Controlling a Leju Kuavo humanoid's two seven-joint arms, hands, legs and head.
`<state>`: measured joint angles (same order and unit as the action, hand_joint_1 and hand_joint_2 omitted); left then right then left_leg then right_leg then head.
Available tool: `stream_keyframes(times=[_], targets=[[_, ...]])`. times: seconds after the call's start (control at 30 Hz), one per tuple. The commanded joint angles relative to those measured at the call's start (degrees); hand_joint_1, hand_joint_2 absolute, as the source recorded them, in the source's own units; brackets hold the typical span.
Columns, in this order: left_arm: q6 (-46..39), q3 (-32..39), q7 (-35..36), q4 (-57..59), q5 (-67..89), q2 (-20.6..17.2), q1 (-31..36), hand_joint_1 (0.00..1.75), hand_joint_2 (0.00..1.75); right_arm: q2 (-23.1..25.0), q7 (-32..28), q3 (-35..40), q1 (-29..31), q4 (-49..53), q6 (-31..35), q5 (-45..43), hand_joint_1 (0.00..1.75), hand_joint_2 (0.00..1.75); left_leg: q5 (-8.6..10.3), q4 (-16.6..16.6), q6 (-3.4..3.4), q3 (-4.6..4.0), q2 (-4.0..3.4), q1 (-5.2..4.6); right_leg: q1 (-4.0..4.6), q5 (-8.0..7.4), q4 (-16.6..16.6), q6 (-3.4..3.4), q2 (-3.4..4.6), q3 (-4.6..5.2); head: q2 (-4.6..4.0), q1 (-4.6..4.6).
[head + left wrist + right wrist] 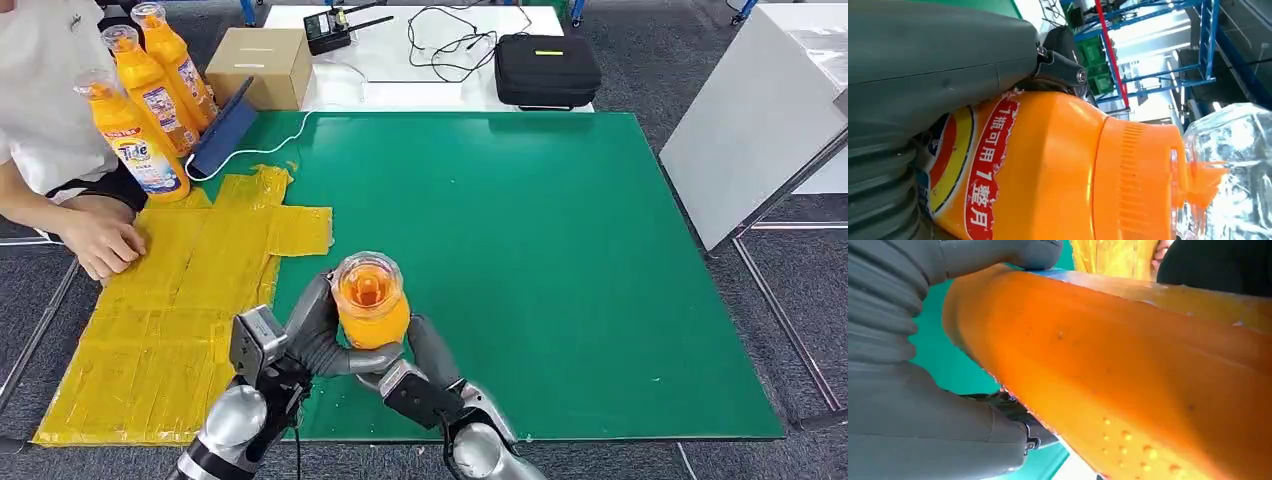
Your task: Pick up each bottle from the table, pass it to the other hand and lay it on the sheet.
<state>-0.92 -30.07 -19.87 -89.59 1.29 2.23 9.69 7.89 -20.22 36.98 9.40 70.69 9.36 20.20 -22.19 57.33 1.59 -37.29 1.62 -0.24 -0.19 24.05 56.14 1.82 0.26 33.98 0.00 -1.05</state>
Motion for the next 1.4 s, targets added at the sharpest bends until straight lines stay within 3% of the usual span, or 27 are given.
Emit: stream_keyframes(times=[0.03, 0.07, 0.1, 0.17, 0.27, 0.43, 0.7, 0.8, 0.9, 1.1, 1.4], targets=[[-12.5, 9.3, -0.4, -1.9, 11.7, -5.1, 0.2, 1.75, 1.75, -3.6, -1.2, -2.1, -3.3, 10.4, 4.6, -0.5, 0.00, 1.75, -0.05, 0.0, -0.07, 0.12, -0.16, 0.02, 0.03, 0.03, 0.0, -0.02, 0.07, -0.10, 0.00, 0.00], [-11.6, 10.4, -0.1, -2.2, 11.8, -5.4, 0.4, 1.75, 1.75, -4.0, -0.7, -2.9, -3.8, 11.9, 4.0, -0.8, 0.00, 1.75, -0.13, 0.0, -0.12, 0.26, -0.23, 0.04, 0.06, 0.09, 0.0, -0.04, 0.08, -0.24, 0.00, 0.00], [-17.1, 11.7, 0.8, -1.7, 19.5, -5.2, 0.6, 1.75, 1.75, -3.7, -1.0, -4.0, -4.6, 13.2, 4.6, -0.8, 0.00, 1.75, -0.08, 0.0, -0.10, 0.14, -0.20, 0.05, 0.06, 0.06, 0.0, -0.04, 0.03, -0.11, 0.00, -0.02], [-19.4, 13.5, 2.4, -0.5, 23.7, -5.5, 1.6, 1.75, 1.75, -4.1, -1.0, -5.5, -5.7, 16.1, 4.8, -0.6, 0.00, 1.75, -0.11, 0.0, -0.11, 0.21, -0.07, 0.07, 0.08, 0.12, 0.0, -0.04, -0.09, -0.22, 0.00, 0.00], [-25.8, 16.3, 10.2, 5.3, 44.0, -6.8, 5.0, 1.75, 1.75, -4.5, -2.1, -7.9, -7.7, 21.5, 4.3, -2.5, 0.00, 1.75, -0.09, 0.1, -0.10, 0.21, -0.06, 0.07, 0.07, 0.11, 0.0, -0.02, -0.07, -0.22, 0.00, 0.00], [-25.6, 16.2, 16.5, 18.1, 66.2, -10.0, 10.3, 1.75, 1.75, -5.3, -2.3, -9.1, -7.3, 25.4, 1.7, -4.7, 0.00, 1.75, -0.01, 0.0, -0.08, 0.19, 0.03, 0.05, 0.04, 0.06, 0.0, -0.02, -0.15, -0.16, 0.00, 0.00], [-26.3, 15.8, 16.3, 21.0, 67.8, -9.9, 11.0, 1.75, 1.75, -5.2, -2.2, -9.4, -7.3, 25.8, 1.5, -5.1, 0.00, 1.75, -0.05, 0.0, -0.07, 0.27, -0.10, 0.08, 0.07, 0.08, 0.0, -0.03, -0.09, -0.25, 0.00, 0.00], [-24.8, 14.2, 19.2, 27.6, 75.5, -11.3, 11.9, 1.75, 1.75, -5.8, -1.2, -9.7, -6.3, 26.3, -1.1, -8.6, 0.00, 1.75, -0.08, 0.0, -0.09, 0.34, -0.09, 0.08, 0.08, 0.11, 0.0, -0.04, -0.09, -0.34, 0.00, 0.00], [-32.0, 13.7, 21.4, 37.1, 83.0, -10.0, 13.3, 1.75, 1.75, -6.4, -0.4, -10.5, -6.0, 26.9, -2.9, -11.2, 0.00, 1.75, -0.01, -0.1, -0.06, 0.38, -0.13, 0.01, 0.02, 0.04, -0.1, -0.03, -0.03, -0.35, 0.00, 0.02], [-33.3, 12.9, 22.6, 43.4, 86.0, -8.8, 13.8, 1.75, 1.75, -6.9, -0.5, -10.9, -5.8, 26.7, -3.1, -12.0, 0.00, 1.75, -0.01, 0.0, -0.06, 0.28, -0.08, 0.04, 0.04, 0.05, -0.1, -0.02, -0.11, -0.26, 0.00, 0.00], [-38.7, 14.2, 22.0, 59.5, 84.5, -3.9, 16.5, 1.75, 1.75, -7.2, -2.7, -10.2, -6.4, 27.1, -2.7, -13.3, 0.00, 1.75, 0.00, 0.0, -0.03, 0.21, -0.06, 0.00, -0.01, 0.04, -0.1, -0.01, -0.08, -0.19, 0.00, 0.00]])
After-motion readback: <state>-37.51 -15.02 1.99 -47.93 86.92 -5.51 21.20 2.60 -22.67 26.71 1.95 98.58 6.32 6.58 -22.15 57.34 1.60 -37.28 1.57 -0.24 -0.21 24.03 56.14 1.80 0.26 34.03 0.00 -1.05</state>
